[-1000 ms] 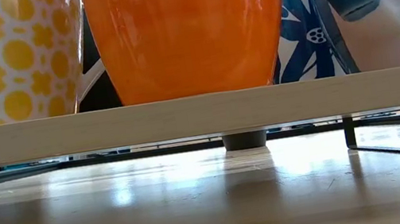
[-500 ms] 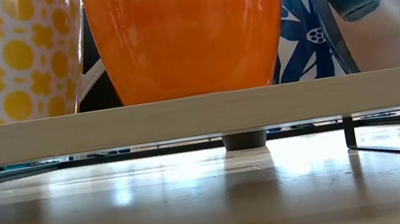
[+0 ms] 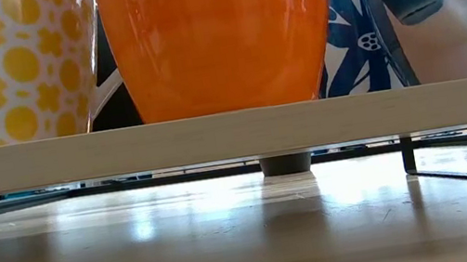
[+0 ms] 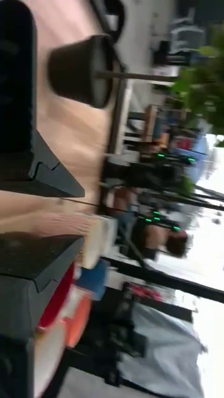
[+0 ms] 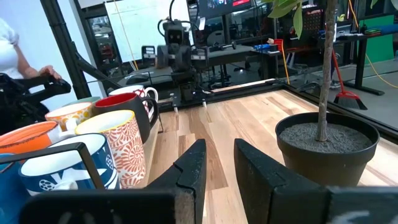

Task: Place coffee mugs
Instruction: Return to Home Position

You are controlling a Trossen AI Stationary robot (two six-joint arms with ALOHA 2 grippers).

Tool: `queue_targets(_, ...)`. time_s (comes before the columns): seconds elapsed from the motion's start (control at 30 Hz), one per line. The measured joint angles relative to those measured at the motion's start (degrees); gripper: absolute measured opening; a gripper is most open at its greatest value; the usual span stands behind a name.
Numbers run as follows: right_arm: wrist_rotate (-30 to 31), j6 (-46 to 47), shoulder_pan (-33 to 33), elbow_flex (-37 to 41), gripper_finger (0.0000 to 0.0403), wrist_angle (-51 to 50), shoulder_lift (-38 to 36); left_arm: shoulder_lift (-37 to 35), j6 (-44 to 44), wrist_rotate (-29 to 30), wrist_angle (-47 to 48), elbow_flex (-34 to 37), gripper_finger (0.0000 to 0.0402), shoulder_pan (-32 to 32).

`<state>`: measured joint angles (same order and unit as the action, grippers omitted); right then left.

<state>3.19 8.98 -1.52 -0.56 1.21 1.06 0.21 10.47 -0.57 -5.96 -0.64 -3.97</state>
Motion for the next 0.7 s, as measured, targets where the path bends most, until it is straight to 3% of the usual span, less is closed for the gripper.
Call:
queue_targets(0.13, 0.0, 0.0, 0.0, 0.0, 0.0067, 0.0, 0.0, 0.3, 0.4, 0.1, 5.3, 0.0, 0.0097, 0.0)
queue_targets(0.7, 0.0, 0.0, 0.0, 0.0, 0.0067, 0.0, 0.0, 1.3, 0.4, 0.4, 5.1, 0.0, 0.0097, 0.0)
